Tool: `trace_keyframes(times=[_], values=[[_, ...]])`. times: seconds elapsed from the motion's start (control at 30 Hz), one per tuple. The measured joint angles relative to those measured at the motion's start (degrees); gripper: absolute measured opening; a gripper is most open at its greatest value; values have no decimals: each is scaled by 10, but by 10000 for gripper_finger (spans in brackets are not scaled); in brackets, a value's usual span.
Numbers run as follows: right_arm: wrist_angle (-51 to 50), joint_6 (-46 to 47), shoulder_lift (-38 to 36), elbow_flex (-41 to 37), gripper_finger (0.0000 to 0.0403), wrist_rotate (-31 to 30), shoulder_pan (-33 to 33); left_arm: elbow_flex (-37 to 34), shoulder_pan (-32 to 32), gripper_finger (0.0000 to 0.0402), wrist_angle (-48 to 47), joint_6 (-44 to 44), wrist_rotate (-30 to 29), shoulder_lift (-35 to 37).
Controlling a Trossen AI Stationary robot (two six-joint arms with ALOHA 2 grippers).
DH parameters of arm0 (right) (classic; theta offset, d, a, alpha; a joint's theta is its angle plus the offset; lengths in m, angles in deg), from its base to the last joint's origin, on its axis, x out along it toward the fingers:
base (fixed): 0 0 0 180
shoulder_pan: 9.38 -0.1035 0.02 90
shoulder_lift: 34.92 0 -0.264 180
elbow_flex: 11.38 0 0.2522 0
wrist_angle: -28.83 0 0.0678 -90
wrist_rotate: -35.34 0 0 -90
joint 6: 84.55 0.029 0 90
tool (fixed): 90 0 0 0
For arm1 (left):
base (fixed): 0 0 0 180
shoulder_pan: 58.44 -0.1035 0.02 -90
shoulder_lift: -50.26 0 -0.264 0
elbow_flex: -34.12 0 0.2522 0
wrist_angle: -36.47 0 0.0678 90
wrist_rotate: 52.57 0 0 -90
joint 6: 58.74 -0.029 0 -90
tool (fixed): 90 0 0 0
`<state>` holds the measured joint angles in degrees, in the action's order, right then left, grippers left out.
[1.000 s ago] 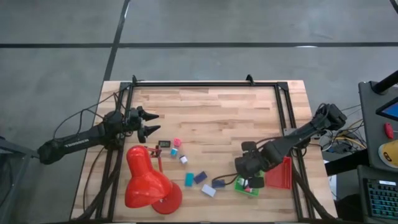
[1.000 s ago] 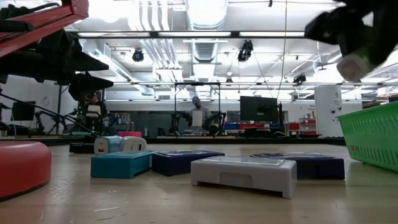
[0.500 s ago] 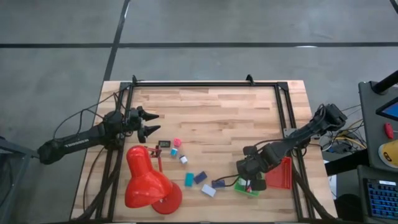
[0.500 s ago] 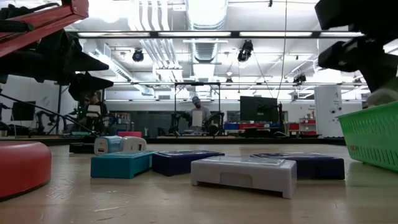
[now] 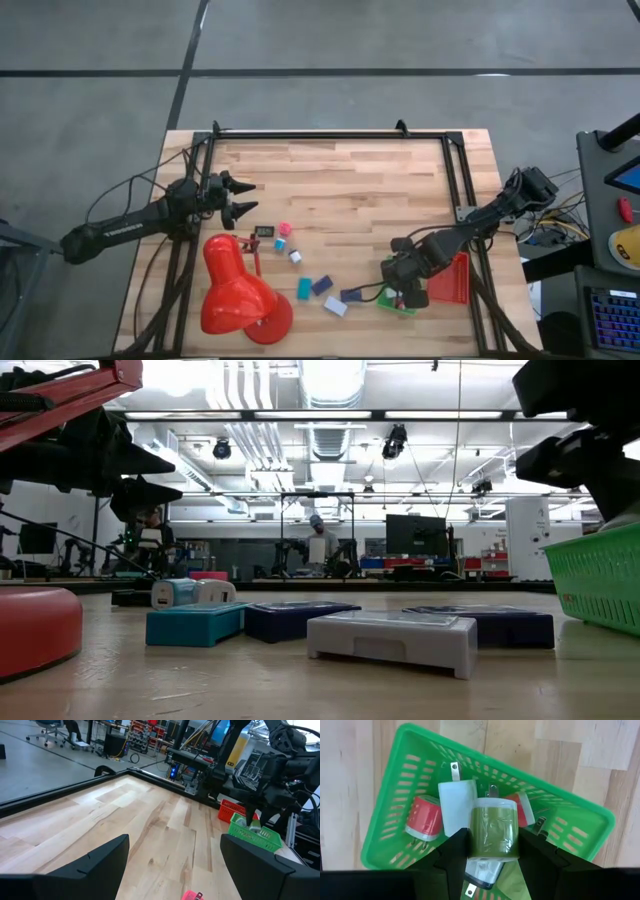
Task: Pick & Place Office items
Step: Put the green charger adapter into the green basket, then put the pink charger adapter into the green basket
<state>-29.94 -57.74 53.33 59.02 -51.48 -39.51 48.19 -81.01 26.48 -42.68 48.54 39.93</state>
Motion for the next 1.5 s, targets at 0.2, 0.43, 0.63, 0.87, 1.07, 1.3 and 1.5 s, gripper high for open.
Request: trace_keyframes(times=[0.2,0.43,0.63,0.87,1.07,1.3,1.5], values=[[7,-2,0,0,183,-2,0,0,0,320,0,0,0,0],[10,-3,0,0,200,-2,0,0,0,320,0,0,0,0],[11,-4,0,0,201,-2,0,0,0,320,0,0,0,0],[11,-8,-5,0,201,-14,0,0,0,320,0,0,0,0],[18,-45,-44,3,201,-71,0,0,0,320,0,0,0,0],[54,-87,-82,2,201,-193,8,0,0,320,0,0,0,0],[221,-152,-81,-41,201,-295,37,0,0,320,0,0,0,0]])
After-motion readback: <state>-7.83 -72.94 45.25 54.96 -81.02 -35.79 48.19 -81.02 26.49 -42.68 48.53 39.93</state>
